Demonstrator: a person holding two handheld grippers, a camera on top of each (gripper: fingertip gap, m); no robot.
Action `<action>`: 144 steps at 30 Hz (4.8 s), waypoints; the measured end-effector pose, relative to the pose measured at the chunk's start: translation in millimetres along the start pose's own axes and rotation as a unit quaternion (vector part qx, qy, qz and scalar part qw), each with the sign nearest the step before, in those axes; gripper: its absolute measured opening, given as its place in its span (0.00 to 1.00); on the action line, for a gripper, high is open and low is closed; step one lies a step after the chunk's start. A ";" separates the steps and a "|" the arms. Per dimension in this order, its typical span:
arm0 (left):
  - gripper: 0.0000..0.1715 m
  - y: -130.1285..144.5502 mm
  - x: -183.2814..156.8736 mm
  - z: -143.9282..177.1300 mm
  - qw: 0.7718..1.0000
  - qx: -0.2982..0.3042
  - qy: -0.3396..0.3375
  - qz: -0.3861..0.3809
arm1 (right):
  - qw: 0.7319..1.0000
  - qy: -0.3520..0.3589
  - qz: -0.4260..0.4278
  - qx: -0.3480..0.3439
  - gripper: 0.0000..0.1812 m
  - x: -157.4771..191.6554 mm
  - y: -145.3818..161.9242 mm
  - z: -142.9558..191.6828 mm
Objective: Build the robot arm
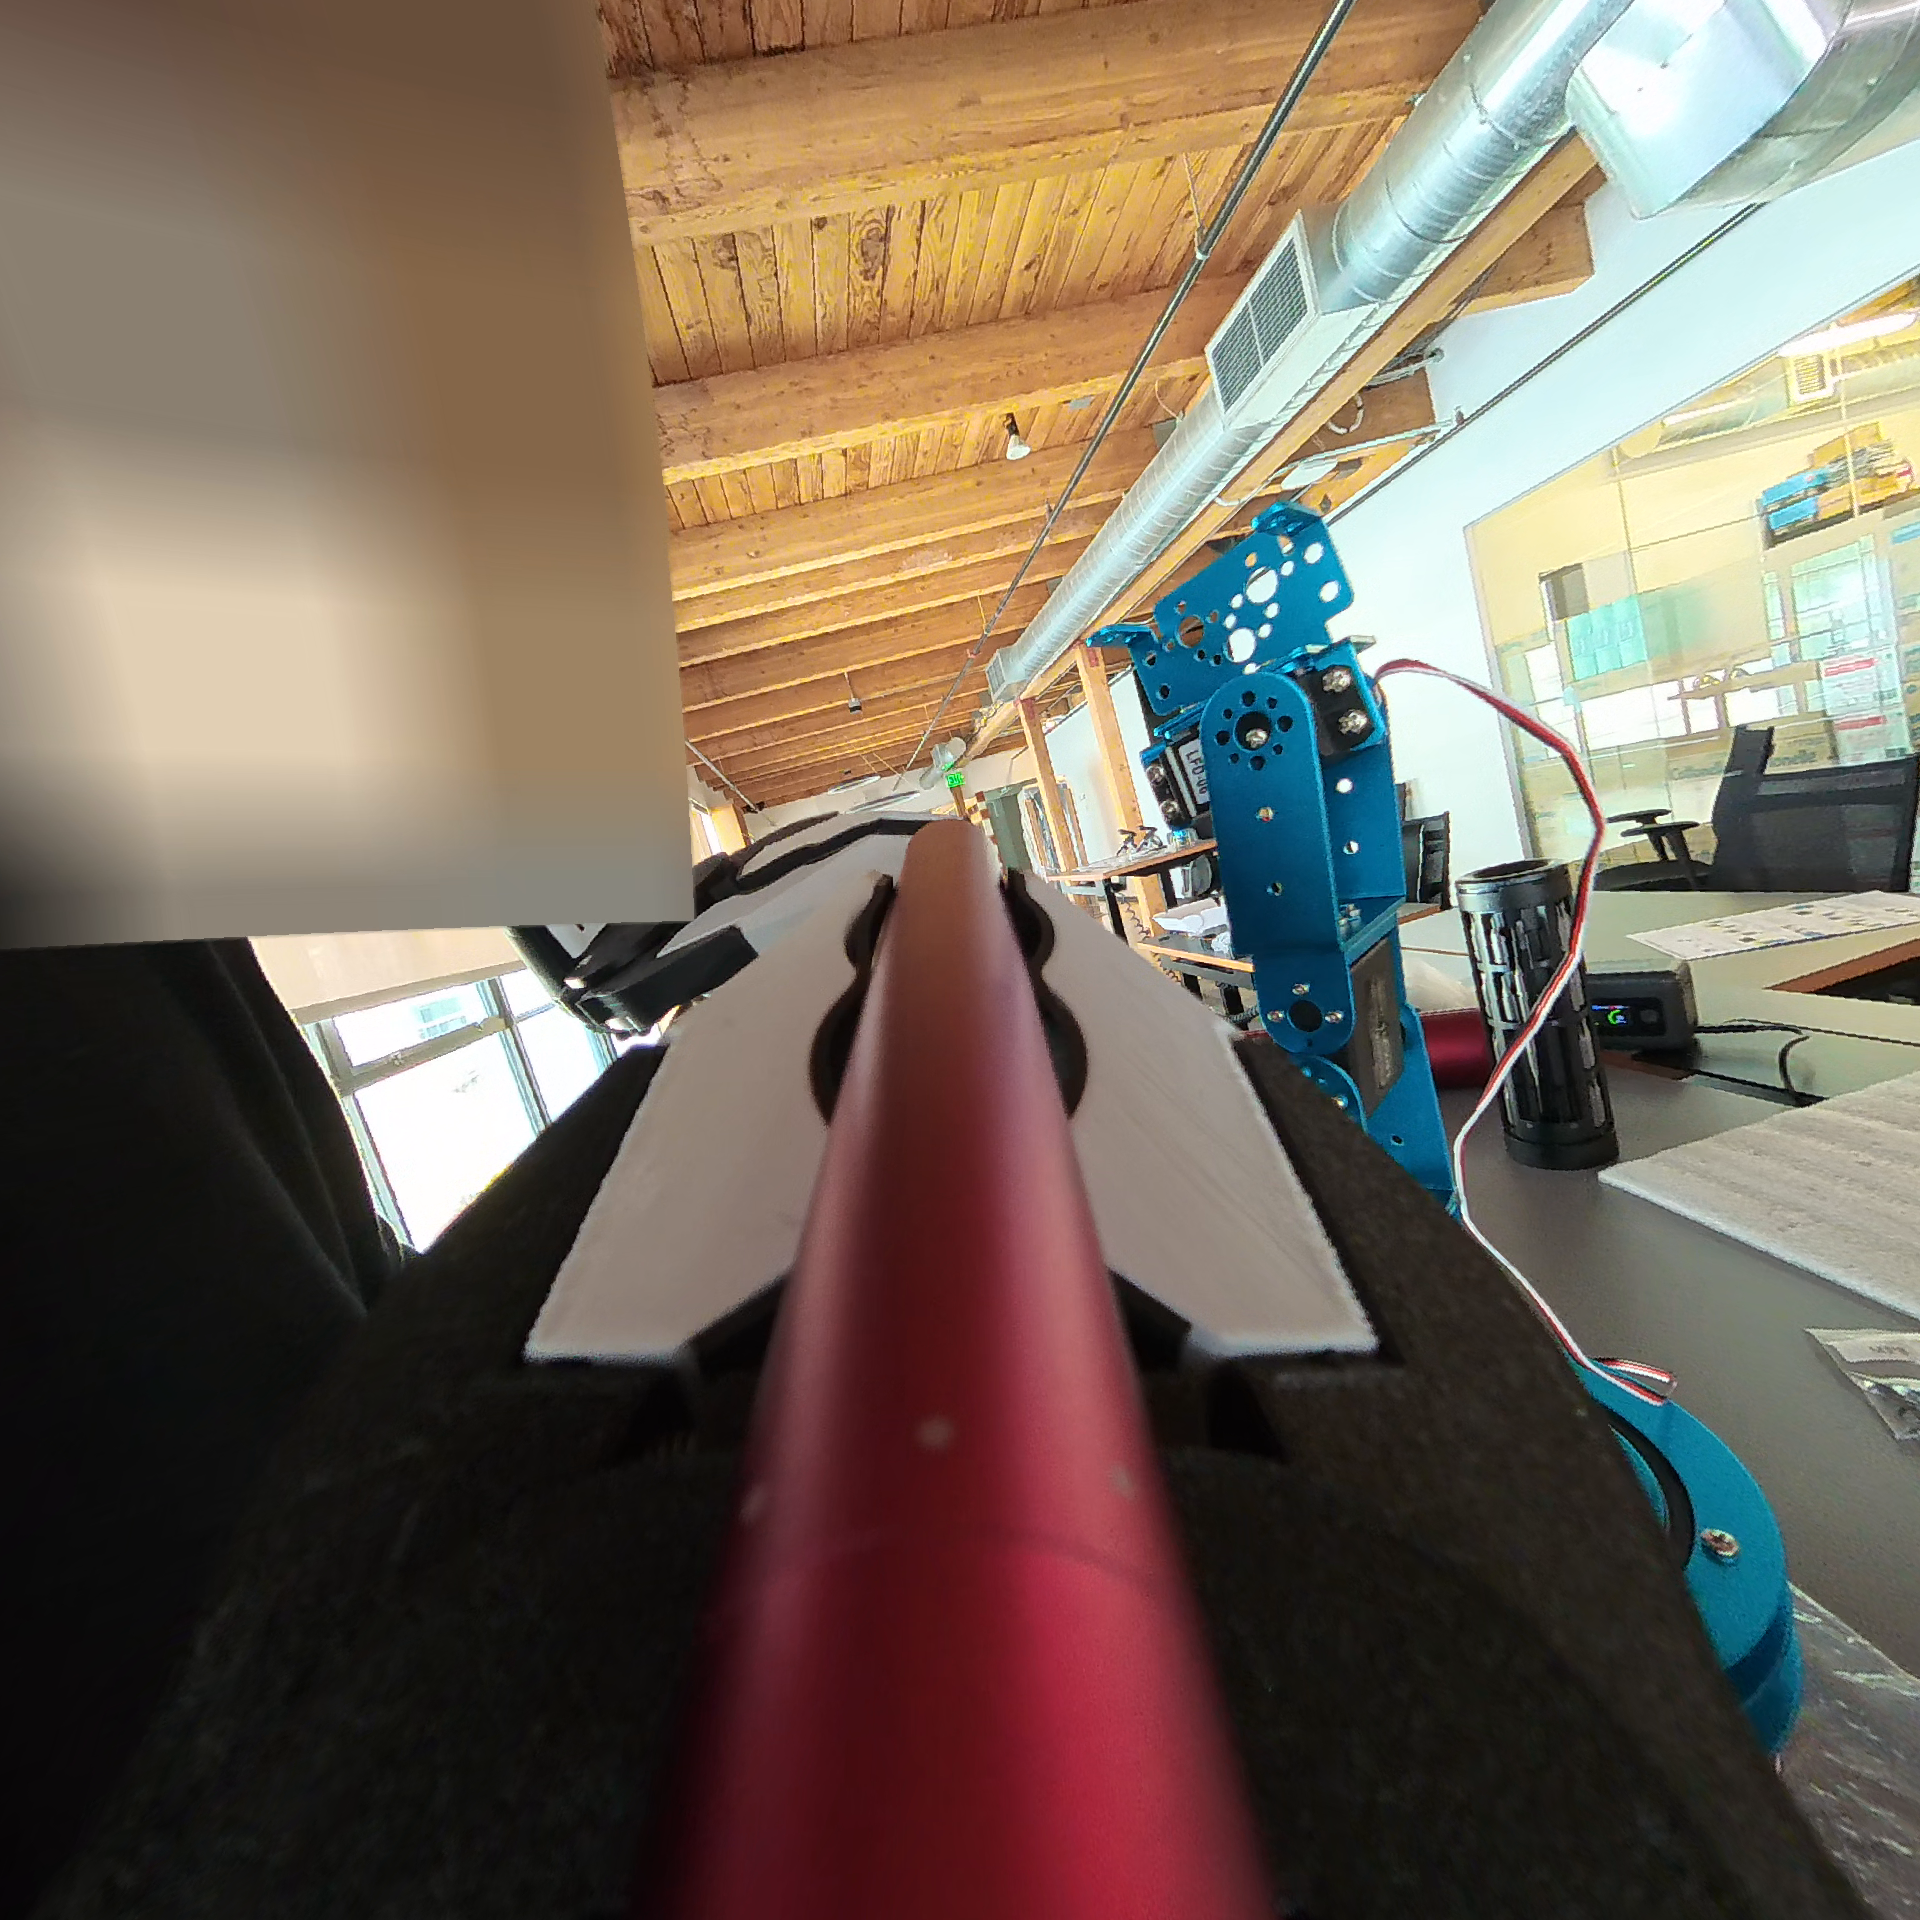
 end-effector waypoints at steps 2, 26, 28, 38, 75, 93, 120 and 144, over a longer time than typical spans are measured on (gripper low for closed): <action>0.01 1.2 -0.4 0.2 1.000 0.006 0.001 -0.008 | 1.000 0.001 0.004 0.003 0.12 -0.6 -0.1 0.8; 0.01 5.6 -2.8 5.8 0.997 0.026 0.013 -0.065 | 1.000 -0.001 -0.001 0.019 0.12 -2.5 5.4 -0.1; 0.01 7.2 -0.1 6.0 0.998 0.029 0.010 -0.061 | 1.000 -0.004 -0.004 0.013 0.12 -2.3 3.9 0.9; 0.00 5.5 -4.0 5.2 0.997 0.029 0.021 -0.065 | 1.000 -0.005 0.009 0.021 0.12 -0.9 4.1 0.4; 0.01 -5.7 -6.7 -59.5 0.703 0.056 0.185 -0.684 | 0.946 -0.037 -0.190 -0.262 0.12 -42.1 16.2 31.4; 0.12 -11.8 11.2 -60.7 0.694 0.051 0.154 -0.701 | 0.931 -0.028 -0.153 -0.331 0.12 -50.7 31.4 40.7; 0.43 12.8 54.6 -36.5 0.988 0.092 0.084 0.093 | 0.942 0.024 -0.044 -0.332 0.12 -62.0 12.6 17.6; 0.47 40.5 36.3 -71.8 0.981 0.121 0.066 0.134 | 0.939 0.062 0.007 -0.339 0.12 -57.2 13.8 16.2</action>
Point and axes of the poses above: each gripper's, where its closed fingertips meet, z back along the fingers, y out of its underside, x = y × z across the jaws, the point moved 3 cm from there along z, back along the fingers, and after that the axes turned 1 degree about x, right-handed, at the moved point
